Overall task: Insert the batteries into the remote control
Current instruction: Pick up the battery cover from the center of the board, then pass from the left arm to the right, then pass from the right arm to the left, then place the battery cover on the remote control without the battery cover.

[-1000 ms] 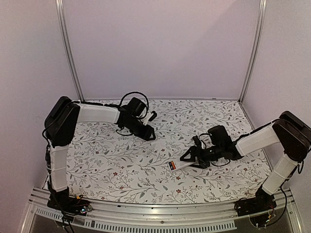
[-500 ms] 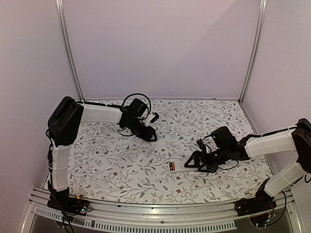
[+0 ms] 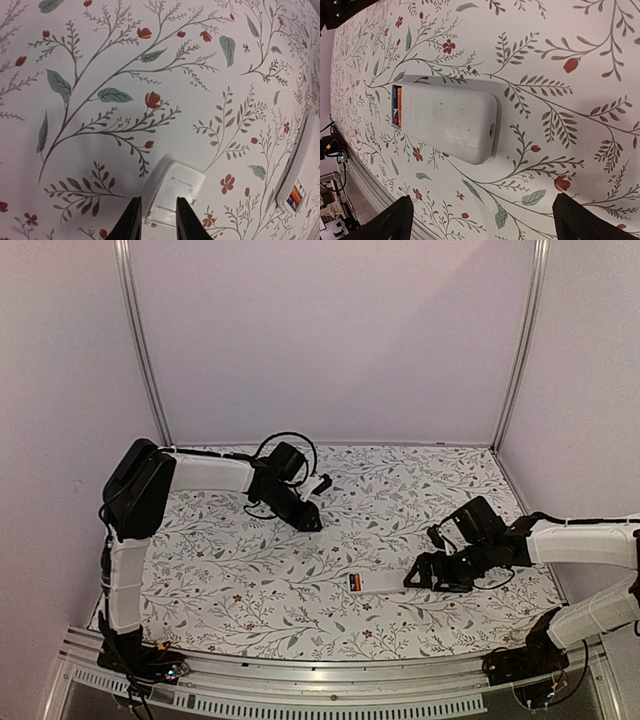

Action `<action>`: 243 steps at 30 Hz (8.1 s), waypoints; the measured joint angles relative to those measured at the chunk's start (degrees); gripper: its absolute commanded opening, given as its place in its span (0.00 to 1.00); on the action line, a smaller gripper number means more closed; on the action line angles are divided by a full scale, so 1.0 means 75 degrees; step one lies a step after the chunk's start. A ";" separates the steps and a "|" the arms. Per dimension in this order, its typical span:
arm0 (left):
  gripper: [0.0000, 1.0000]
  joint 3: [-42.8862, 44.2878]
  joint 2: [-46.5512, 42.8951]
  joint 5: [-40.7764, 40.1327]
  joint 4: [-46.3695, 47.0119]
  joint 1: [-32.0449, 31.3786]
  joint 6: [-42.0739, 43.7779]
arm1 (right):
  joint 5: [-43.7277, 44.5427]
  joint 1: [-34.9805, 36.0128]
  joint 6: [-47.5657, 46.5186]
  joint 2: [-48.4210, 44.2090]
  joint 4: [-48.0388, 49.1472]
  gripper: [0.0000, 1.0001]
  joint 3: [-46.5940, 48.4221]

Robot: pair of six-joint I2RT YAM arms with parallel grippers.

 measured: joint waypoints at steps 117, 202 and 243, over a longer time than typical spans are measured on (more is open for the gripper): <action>0.84 -0.2337 -0.5286 0.3841 -0.0420 -0.2600 -0.2145 | 0.4514 0.5814 -0.8428 -0.1093 -0.0213 0.00 0.3217; 0.40 -0.3063 -0.2541 -0.2500 0.1877 -0.3847 0.3730 | -0.1859 -0.0058 -0.0332 0.0338 0.0638 0.38 0.1399; 0.49 -0.2206 -0.1306 -0.1311 0.1594 -0.2975 0.3905 | -0.3748 0.0102 0.1964 0.3322 0.3926 0.07 0.1399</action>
